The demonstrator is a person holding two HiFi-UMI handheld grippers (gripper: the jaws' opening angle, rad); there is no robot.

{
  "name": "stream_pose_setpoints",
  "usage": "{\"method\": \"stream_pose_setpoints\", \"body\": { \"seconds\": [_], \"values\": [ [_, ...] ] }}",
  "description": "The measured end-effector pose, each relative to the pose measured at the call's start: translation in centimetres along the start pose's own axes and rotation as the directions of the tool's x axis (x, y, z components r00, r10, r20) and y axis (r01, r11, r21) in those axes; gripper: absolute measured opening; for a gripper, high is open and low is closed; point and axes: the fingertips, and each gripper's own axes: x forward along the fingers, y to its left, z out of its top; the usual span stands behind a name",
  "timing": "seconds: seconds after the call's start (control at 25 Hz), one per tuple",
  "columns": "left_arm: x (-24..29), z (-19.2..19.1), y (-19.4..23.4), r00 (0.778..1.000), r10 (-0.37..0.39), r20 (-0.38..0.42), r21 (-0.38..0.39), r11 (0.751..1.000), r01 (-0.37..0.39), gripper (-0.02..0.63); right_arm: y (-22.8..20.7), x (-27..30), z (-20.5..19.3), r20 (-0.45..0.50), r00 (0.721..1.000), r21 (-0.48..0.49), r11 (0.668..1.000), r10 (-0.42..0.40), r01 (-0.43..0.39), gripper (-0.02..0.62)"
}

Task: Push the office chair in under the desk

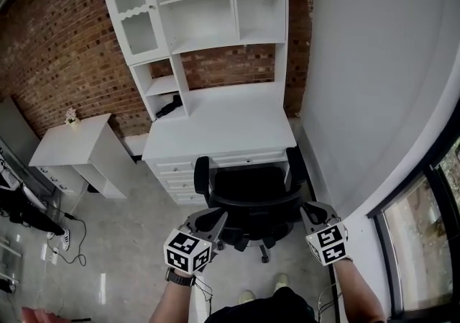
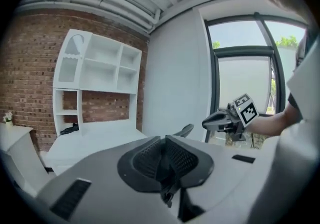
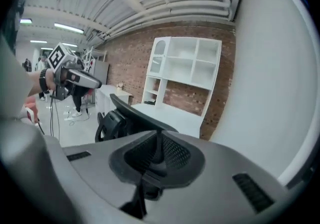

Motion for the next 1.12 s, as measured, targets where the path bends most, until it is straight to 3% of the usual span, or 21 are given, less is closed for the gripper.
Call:
{"method": "stream_pose_setpoints", "body": {
  "seconds": [0.2,0.36,0.48,0.8,1.12],
  "values": [
    [-0.9,4.4,-0.6,0.990,0.036,0.139,-0.042,0.999,-0.030,0.012,0.2,-0.9,5.2,0.163,0.987,0.136,0.990,0.008,-0.031,0.020],
    [-1.3,6.2,0.0,0.978,0.085,0.189,-0.036,0.996,-0.079,0.006,0.9,-1.2,8.1,0.259,0.966,0.112,0.992,0.023,-0.054,0.017],
    [-2.0,6.5,0.5,0.972,0.125,0.200,-0.037,0.992,-0.120,0.006,1.5,-1.4,8.7,0.274,0.961,0.079,0.996,0.023,-0.046,0.014],
    [-2.8,7.0,0.7,0.960,0.179,0.216,-0.009,0.983,-0.182,0.006,-0.3,-2.1,9.1,0.297,0.955,0.132,0.991,-0.011,-0.029,0.006],
    [-2.7,6.9,0.6,0.961,0.174,0.215,-0.016,0.984,-0.175,0.006,-0.9,-2.0,8.9,0.295,0.955,0.151,0.988,-0.013,-0.034,0.005]
  ]
}}
